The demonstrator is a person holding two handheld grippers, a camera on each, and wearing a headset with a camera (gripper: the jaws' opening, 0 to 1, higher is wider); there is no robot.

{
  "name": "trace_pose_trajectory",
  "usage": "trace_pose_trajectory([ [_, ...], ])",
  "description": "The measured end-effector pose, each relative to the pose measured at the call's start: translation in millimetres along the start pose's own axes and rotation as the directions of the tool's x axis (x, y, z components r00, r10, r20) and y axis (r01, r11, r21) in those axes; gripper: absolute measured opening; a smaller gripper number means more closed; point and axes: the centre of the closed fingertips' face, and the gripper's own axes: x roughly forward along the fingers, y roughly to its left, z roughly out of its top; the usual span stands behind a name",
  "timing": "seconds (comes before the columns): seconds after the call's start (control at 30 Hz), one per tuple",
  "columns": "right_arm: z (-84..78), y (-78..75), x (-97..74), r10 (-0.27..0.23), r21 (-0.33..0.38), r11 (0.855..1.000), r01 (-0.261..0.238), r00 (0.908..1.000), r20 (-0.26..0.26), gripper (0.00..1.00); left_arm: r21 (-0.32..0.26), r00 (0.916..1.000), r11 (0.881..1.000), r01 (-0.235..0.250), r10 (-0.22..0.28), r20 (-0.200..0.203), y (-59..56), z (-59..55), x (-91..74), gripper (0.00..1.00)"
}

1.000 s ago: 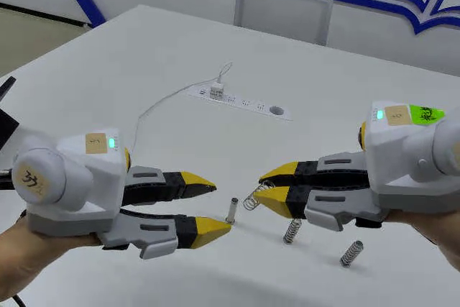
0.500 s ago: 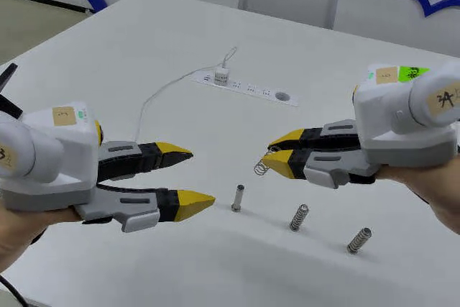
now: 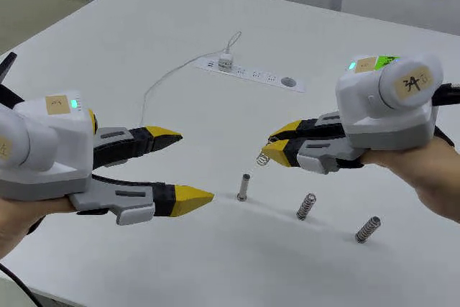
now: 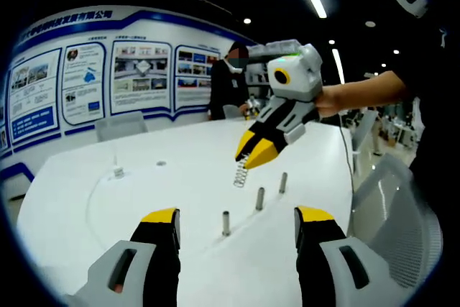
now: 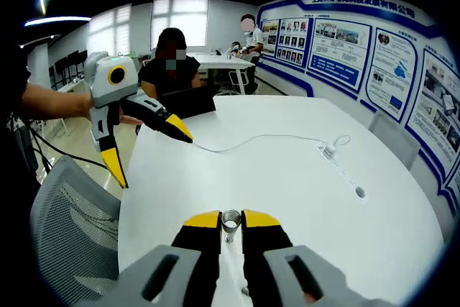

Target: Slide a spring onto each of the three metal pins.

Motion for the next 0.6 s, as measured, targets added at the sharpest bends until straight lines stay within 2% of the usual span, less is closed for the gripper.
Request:
trace_pose_trajectory([
  [0.07,-1.9,-0.6,3.4,0.002,0.007,1.000,-0.002,1.0000,-0.003,0.11,-0.031,0.9997,1.000,0.001,0.000,0.025,1.6,4.2,-0.4,0.69],
  [0.17,-7.5,-3.4,9.2,-0.001,0.010,1.000,0.002,0.9999,-0.017,0.11,-0.039,0.9994,0.999,0.001,0.001,0.033,3.0,5.8,-0.4,0.73],
  [0.37,-12.6,-2.5,19.5,0.002,0.036,0.999,-0.001,0.9996,-0.029,0.11,-0.033,0.9999,0.999,0.000,0.000,-0.012,4.5,-4.4,0.5,0.76],
  [0.6,-18.7,-3.3,30.3,0.009,0.048,0.999,-0.006,0.9987,-0.050,0.11,-0.035,0.9994,0.999,0.005,-0.006,-0.034,3.8,-10.4,0.7,0.75],
])
